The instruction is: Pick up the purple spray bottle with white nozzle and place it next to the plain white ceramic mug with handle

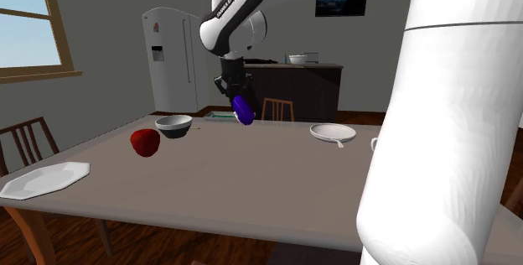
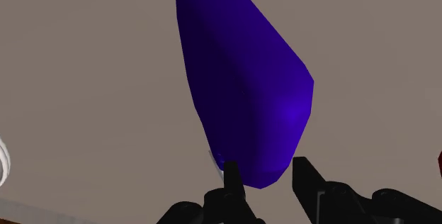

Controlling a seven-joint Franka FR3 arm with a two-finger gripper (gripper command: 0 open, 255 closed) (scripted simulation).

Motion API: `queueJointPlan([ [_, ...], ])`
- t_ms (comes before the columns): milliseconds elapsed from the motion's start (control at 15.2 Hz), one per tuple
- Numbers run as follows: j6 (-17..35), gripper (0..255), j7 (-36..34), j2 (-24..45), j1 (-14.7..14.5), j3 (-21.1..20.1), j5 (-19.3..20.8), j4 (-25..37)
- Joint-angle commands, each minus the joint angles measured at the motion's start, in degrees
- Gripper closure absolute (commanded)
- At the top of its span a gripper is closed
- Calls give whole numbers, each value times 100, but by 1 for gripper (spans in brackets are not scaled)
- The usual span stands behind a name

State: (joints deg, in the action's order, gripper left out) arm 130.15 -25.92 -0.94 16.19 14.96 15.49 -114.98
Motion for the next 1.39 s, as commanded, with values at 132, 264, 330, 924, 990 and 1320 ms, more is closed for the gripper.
queueJointPlan([
  [132, -300, 255, 69, -67, -11, -11, -36, 239],
  [264, -447, 255, 102, -95, -17, -17, -53, 361],
  [330, -521, 255, 118, -107, -19, -19, -61, 424],
  [924, -1188, 255, 268, -159, -40, -40, -139, 1051],
  [990, -1263, 255, 285, -158, -42, -41, -148, 1128],
  [1320, -1640, 255, 372, -136, -50, -49, -194, 1535],
])
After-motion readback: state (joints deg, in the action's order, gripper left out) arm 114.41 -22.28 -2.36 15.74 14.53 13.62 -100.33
